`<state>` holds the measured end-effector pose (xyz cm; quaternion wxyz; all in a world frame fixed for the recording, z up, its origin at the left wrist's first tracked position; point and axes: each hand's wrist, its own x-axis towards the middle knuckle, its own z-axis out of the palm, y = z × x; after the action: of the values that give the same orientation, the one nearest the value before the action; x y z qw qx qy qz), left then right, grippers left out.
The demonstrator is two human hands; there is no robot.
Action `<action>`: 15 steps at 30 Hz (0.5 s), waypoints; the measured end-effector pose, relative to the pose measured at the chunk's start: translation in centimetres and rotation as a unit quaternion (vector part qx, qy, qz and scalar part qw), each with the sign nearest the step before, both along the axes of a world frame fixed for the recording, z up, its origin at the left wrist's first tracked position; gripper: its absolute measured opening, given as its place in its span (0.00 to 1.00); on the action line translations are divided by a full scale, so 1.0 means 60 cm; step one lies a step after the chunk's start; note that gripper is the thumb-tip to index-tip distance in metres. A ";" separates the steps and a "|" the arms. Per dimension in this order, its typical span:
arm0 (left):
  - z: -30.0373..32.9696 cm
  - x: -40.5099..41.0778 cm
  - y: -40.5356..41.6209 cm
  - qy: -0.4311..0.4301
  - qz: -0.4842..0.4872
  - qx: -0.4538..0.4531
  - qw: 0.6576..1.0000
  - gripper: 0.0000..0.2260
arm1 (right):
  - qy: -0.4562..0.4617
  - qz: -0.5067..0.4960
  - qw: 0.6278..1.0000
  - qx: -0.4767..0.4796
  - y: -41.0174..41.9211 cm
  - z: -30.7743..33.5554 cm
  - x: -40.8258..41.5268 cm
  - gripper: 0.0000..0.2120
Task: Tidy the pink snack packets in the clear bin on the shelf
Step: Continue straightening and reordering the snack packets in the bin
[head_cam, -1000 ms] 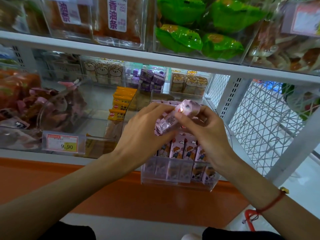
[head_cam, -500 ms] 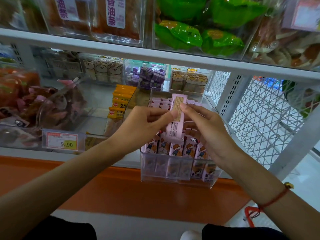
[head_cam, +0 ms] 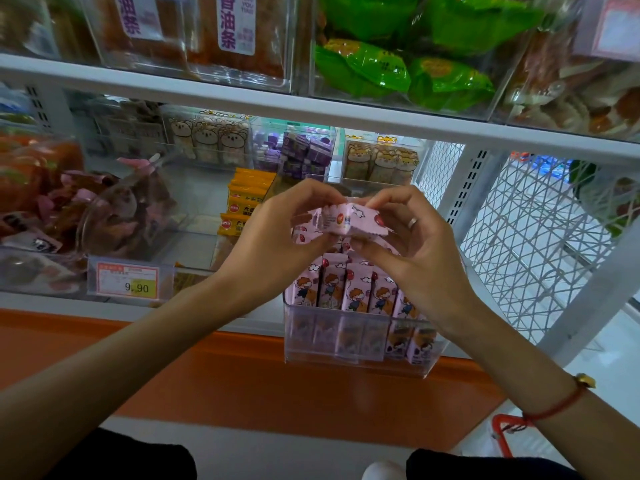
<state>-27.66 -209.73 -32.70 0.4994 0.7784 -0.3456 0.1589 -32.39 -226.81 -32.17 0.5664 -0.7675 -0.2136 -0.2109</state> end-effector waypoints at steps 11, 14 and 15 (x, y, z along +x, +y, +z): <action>0.004 -0.003 -0.005 0.143 -0.022 -0.154 0.978 0.16 | 0.042 -0.060 0.995 -0.067 0.006 -0.011 0.002 0.32; -0.001 -0.005 -0.008 0.186 -0.032 -0.151 0.970 0.24 | 0.017 -0.057 0.997 -0.055 0.010 -0.009 0.003 0.19; 0.000 -0.004 -0.006 0.193 -0.036 -0.158 0.968 0.27 | 0.026 -0.052 0.997 -0.047 0.008 -0.008 0.004 0.16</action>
<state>-27.88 -210.12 -32.73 0.6783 0.6928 -0.2416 0.0401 -32.15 -226.33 -32.64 0.5235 -0.8084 -0.1688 -0.2099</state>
